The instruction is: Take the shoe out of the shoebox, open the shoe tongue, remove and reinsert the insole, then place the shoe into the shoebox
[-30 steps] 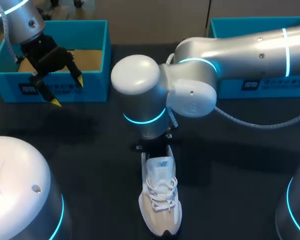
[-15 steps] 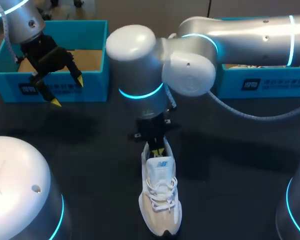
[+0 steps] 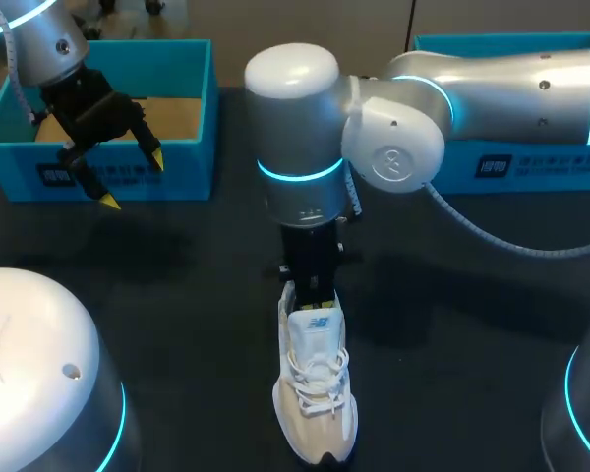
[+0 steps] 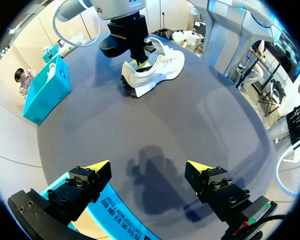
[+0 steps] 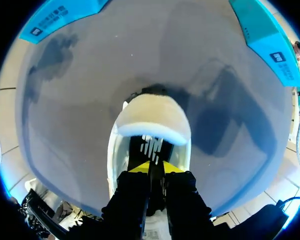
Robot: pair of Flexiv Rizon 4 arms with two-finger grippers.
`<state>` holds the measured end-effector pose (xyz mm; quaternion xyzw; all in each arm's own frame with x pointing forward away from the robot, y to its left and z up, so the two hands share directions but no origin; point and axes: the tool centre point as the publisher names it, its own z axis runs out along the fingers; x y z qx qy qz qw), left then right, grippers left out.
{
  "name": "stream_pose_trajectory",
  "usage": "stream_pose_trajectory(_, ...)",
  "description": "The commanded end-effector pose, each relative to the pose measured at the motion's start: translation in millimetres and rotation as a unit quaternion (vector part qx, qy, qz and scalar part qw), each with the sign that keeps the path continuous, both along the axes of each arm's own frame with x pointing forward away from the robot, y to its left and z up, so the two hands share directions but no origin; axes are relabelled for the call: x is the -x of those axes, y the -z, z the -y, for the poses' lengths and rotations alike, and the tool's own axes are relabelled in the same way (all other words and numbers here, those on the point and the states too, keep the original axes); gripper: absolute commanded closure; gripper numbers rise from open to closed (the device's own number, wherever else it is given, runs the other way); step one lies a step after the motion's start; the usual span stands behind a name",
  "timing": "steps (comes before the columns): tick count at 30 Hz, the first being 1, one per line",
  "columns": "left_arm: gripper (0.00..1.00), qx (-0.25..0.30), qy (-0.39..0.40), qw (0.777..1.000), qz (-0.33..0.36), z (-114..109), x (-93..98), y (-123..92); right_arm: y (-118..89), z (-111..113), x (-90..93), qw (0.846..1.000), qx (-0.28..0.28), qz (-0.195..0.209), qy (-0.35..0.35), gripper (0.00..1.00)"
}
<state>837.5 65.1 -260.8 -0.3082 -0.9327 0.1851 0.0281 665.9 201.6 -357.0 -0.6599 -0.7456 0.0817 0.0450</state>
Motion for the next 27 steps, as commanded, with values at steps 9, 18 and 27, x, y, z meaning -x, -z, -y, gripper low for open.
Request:
stream_pose_trajectory(9,0.00,-0.002,0.000,1.000,0.000,-0.1,0.3,-0.6,0.9,-4.6,14.7,1.000,0.005,-0.018,0.013,0.69)
stream_pose_trajectory(18,0.00,-0.002,0.000,1.000,0.000,-0.1,0.3,-0.6,-1.9,-11.1,21.6,1.000,0.009,-0.026,0.016,0.47)
stream_pose_trajectory(27,0.00,-0.002,0.000,1.000,0.000,-0.1,0.3,-0.6,-3.7,-10.9,27.0,0.999,0.010,-0.033,0.020,0.02)
